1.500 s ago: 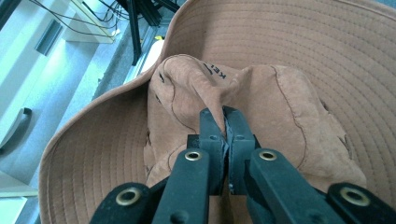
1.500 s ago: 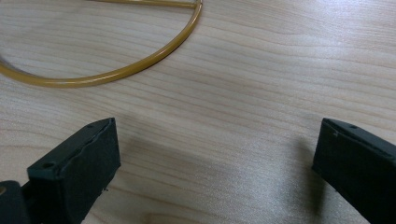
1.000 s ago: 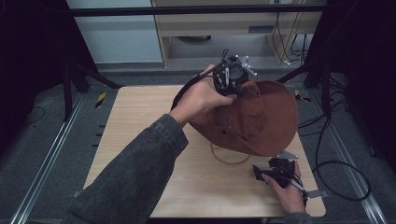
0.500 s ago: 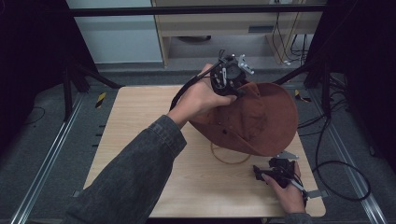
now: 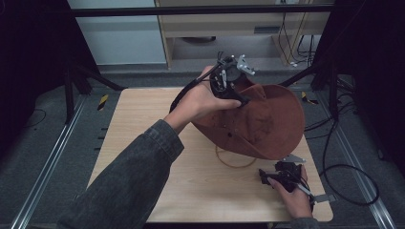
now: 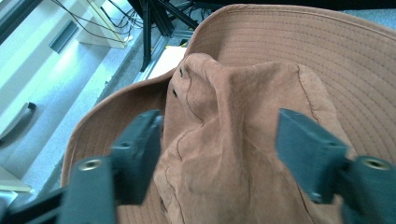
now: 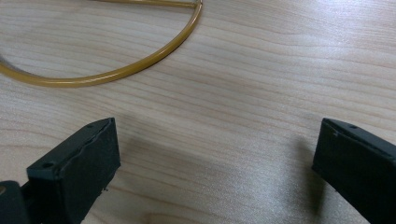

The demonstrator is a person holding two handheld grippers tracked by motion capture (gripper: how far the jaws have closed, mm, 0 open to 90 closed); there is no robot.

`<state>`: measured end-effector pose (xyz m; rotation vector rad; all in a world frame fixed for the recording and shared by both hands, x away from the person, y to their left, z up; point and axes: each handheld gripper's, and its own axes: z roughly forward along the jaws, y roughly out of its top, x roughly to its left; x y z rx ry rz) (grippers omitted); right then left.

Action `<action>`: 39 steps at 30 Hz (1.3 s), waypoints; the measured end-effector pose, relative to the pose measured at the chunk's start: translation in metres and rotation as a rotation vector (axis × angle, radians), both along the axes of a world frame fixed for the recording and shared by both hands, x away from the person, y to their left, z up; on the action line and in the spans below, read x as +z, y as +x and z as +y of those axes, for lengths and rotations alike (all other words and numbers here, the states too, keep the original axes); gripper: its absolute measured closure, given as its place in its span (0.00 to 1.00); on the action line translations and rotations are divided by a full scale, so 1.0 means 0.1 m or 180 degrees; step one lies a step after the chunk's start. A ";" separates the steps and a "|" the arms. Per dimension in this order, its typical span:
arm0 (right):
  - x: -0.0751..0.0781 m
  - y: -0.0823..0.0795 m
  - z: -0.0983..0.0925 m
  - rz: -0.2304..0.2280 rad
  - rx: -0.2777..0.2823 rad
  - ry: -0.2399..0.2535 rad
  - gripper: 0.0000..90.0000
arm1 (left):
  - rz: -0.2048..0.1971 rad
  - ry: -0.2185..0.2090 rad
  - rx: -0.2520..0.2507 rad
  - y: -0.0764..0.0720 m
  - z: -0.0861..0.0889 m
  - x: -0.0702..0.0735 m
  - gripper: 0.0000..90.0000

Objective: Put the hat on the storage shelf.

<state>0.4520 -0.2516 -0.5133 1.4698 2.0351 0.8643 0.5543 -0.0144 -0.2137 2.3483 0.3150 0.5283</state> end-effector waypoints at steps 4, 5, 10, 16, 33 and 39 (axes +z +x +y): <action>0.00 0.00 0.00 0.0000 0.0000 -0.0001 0.01 | 0.0056 -0.0073 0.0014 -0.03 0.04 0.02 0.21; 0.00 0.00 0.00 -0.0002 0.0001 -0.0002 0.01 | 0.0072 -0.0091 0.0010 -0.03 0.05 0.02 0.19; 0.00 0.00 0.00 0.0000 -0.0001 0.0000 0.01 | 0.0081 -0.0133 -0.0015 -0.09 0.14 0.04 0.14; 0.00 0.00 0.00 -0.0001 -0.0001 -0.0001 0.01 | 0.0050 -0.0170 -0.0029 -0.17 0.33 0.06 0.10; 0.00 0.00 0.00 0.0002 0.0001 -0.0005 0.01 | -0.0003 -0.0417 0.0152 -0.30 1.15 0.00 0.06; 0.00 0.00 0.00 0.0013 -0.0003 0.0008 0.01 | 0.0007 -0.0501 0.0237 -0.39 1.49 -0.17 0.05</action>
